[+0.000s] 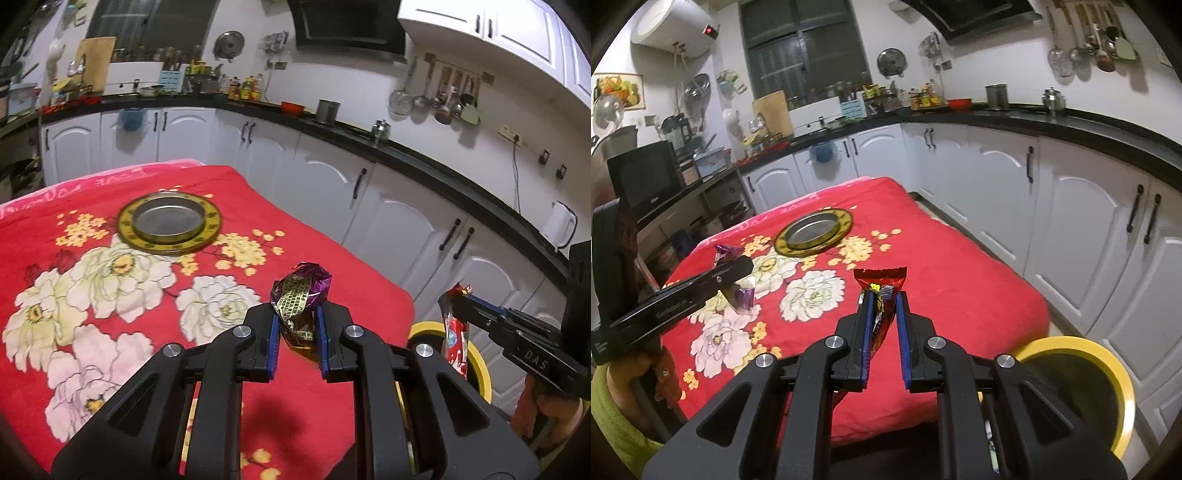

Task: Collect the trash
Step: 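Carry the purple wrapper and red candy bar with both tools over the yellow bin, then open both tools to drop the purple wrapper and red bar into the bin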

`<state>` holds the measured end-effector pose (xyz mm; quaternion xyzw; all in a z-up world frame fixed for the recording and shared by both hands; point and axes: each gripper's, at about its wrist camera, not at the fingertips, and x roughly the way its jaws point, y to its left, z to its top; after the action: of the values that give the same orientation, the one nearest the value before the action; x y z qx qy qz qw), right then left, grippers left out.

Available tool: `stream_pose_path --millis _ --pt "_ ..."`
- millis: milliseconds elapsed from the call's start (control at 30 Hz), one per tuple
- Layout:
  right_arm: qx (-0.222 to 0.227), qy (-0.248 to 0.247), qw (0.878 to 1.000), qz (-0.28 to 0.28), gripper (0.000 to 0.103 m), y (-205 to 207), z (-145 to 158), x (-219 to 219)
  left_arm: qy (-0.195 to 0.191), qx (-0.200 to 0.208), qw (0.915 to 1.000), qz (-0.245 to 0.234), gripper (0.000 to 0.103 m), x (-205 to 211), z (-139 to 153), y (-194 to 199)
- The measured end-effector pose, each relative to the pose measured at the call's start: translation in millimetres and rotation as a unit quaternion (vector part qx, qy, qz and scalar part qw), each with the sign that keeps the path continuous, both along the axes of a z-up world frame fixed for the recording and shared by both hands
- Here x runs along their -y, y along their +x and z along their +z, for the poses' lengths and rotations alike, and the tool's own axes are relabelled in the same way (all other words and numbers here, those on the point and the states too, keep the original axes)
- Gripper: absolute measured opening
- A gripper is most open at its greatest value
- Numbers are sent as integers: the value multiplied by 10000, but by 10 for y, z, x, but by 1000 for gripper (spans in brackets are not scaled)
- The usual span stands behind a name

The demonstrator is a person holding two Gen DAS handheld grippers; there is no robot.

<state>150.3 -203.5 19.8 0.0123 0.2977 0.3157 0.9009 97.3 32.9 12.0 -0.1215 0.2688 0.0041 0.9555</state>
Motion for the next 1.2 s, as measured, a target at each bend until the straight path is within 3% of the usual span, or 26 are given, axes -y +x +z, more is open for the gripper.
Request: stream_pose_path --millis 467,933,1200 --pt "-69 2 9952 -974 12 -8 -118 942 269 -174 9926 -1175 10 1011 -117 334" --pt "-344 8 9837 -1766 12 4 -470 1766 558 -488 9738 -2152 11 1896 -419 515" --pt "-568 30 9803 -1894 15 57 -641 2001 701 -713 9615 -2559 11 2248 -659 549"
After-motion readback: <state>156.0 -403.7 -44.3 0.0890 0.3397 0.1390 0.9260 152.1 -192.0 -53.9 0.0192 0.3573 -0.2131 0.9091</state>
